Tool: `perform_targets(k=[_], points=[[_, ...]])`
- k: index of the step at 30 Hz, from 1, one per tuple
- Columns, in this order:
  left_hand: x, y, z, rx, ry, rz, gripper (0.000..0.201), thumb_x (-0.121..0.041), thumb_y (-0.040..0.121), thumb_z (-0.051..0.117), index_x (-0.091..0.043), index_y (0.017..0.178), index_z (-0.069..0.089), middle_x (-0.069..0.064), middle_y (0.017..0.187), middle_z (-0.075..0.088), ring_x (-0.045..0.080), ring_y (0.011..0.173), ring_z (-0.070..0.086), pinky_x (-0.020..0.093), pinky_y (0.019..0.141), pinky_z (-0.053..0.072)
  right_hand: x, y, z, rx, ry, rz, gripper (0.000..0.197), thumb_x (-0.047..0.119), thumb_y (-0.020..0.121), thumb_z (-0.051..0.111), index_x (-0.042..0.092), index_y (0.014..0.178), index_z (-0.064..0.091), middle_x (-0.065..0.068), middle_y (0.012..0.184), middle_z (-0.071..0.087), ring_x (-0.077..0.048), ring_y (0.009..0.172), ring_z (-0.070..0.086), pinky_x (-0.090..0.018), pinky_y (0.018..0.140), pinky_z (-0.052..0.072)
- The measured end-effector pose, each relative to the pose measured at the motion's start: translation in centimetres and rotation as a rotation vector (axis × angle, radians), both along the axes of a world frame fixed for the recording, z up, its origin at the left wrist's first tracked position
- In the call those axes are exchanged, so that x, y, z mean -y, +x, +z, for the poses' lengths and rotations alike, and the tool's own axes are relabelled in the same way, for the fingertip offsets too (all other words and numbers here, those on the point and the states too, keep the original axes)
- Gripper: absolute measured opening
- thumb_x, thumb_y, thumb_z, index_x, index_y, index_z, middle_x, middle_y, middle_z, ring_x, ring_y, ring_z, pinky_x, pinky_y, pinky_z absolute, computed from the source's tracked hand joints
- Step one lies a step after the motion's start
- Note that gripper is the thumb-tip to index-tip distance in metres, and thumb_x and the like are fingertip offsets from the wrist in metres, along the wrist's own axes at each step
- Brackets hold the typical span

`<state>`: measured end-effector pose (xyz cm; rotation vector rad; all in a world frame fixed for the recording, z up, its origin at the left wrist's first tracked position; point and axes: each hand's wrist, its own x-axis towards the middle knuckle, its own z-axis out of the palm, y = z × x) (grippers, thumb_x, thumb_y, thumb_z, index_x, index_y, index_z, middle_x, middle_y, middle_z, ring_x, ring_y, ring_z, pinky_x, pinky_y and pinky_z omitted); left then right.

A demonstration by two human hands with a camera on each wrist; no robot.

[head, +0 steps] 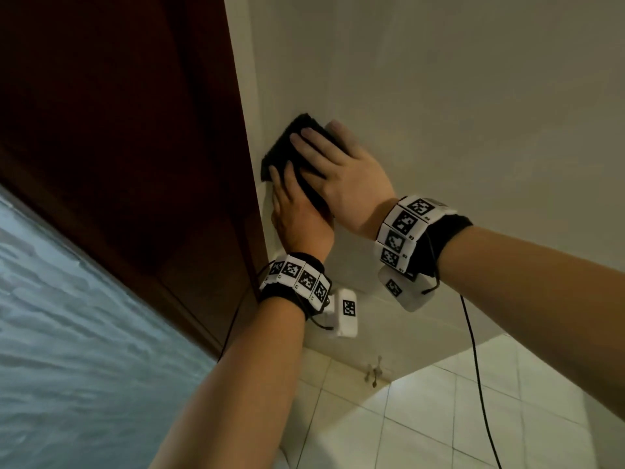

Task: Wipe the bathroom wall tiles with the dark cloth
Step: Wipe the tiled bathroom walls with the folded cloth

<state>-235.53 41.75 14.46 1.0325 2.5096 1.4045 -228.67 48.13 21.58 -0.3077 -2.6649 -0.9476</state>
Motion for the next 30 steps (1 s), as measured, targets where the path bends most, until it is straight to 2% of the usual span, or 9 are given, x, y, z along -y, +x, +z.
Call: perform_targets(k=[3, 8, 12, 15, 16, 18, 20, 25, 30], points=[[-0.1, -0.1, -0.5, 0.009, 0.026, -0.004, 0.084, -0.024, 0.09, 0.064, -0.016, 0.158, 0.014, 0.01, 0.166, 0.007, 0.024, 0.152, 0.014, 0.041, 0.119, 0.02, 0.1, -0.2, -0.5, -0.014, 0.001, 0.016, 0.046, 0.02, 0.096, 0.035, 0.015, 0.135, 0.058, -0.013, 0.158, 0.029, -0.031, 0.148, 0.023, -0.051, 0.121, 0.008], [0.1, 0.1, -0.7, 0.073, -0.026, 0.001, 0.08, -0.031, 0.095, 0.056, -0.017, 0.158, 0.01, 0.009, 0.167, 0.006, 0.023, 0.152, 0.013, 0.043, 0.12, 0.018, 0.2, -0.6, -1.4, 0.011, -0.031, 0.013, 0.045, 0.018, 0.094, 0.038, 0.015, 0.135, 0.058, -0.011, 0.158, 0.03, -0.03, 0.148, 0.021, -0.052, 0.121, 0.008], [0.2, 0.0, -0.6, 0.052, -0.021, 0.005, 0.081, -0.042, 0.09, 0.057, -0.015, 0.156, 0.018, 0.014, 0.161, 0.026, 0.026, 0.148, 0.026, 0.045, 0.119, 0.025, 0.0, -0.5, -1.6, 0.006, -0.065, 0.004, 0.044, 0.017, 0.094, 0.04, 0.012, 0.134, 0.058, -0.011, 0.159, 0.029, -0.029, 0.149, 0.019, -0.052, 0.121, 0.009], [0.1, 0.0, 0.1, 0.156, 0.039, -0.004, 0.092, -0.063, 0.075, 0.036, -0.015, 0.153, 0.027, 0.015, 0.153, 0.041, 0.028, 0.139, 0.042, 0.044, 0.113, 0.036, -0.4, 0.0, -1.6, -0.017, -0.056, 0.018, 0.039, 0.016, 0.094, 0.049, 0.013, 0.131, 0.06, -0.01, 0.158, 0.031, -0.027, 0.148, 0.022, -0.052, 0.121, 0.011], [0.0, 0.1, 0.2, 0.165, 0.04, -0.004, 0.088, -0.061, 0.077, 0.039, -0.016, 0.152, 0.028, 0.015, 0.15, 0.044, 0.028, 0.136, 0.046, 0.043, 0.11, 0.039, -0.5, 0.3, -1.6, -0.017, -0.05, 0.022, 0.038, 0.017, 0.094, 0.05, 0.014, 0.13, 0.061, -0.009, 0.158, 0.031, -0.027, 0.148, 0.023, -0.052, 0.121, 0.011], [0.1, 0.5, 0.0, 0.12, 0.015, 0.002, 0.076, -0.04, 0.087, 0.059, -0.016, 0.152, 0.027, 0.015, 0.144, 0.05, 0.03, 0.13, 0.051, 0.043, 0.107, 0.043, -0.7, 0.9, -1.7, -0.019, -0.043, 0.026, 0.035, 0.019, 0.094, 0.051, 0.015, 0.127, 0.064, -0.008, 0.157, 0.032, -0.026, 0.148, 0.024, -0.052, 0.121, 0.011], [0.1, 1.4, -0.4, 0.093, 0.003, -0.001, 0.078, -0.026, 0.087, 0.068, -0.016, 0.152, 0.028, 0.016, 0.143, 0.051, 0.03, 0.128, 0.053, 0.044, 0.104, 0.045, -0.9, 1.9, -1.8, -0.033, -0.044, 0.033, 0.034, 0.019, 0.095, 0.051, 0.015, 0.125, 0.066, -0.007, 0.157, 0.033, -0.025, 0.147, 0.025, -0.052, 0.121, 0.012], [-0.1, 4.5, -1.1, 0.043, 0.038, -0.036, 0.078, -0.02, 0.085, 0.069, -0.017, 0.152, 0.031, 0.017, 0.145, 0.05, 0.032, 0.129, 0.052, 0.047, 0.103, 0.046, -1.0, 5.7, -1.6, -0.033, -0.062, 0.01, 0.041, 0.017, 0.095, 0.038, 0.015, 0.127, 0.064, -0.007, 0.158, 0.031, -0.025, 0.148, 0.023, -0.051, 0.121, 0.006], [-0.4, 9.0, -1.3, -0.007, 0.053, -0.068, 0.07, -0.019, 0.088, 0.065, -0.015, 0.15, 0.034, 0.017, 0.139, 0.056, 0.032, 0.126, 0.055, 0.047, 0.1, 0.048, -1.1, 10.5, -1.9, -0.026, -0.042, -0.059, 0.038, 0.019, 0.094, 0.049, 0.017, 0.129, 0.063, -0.006, 0.159, 0.029, -0.024, 0.149, 0.021, -0.052, 0.121, 0.007]])
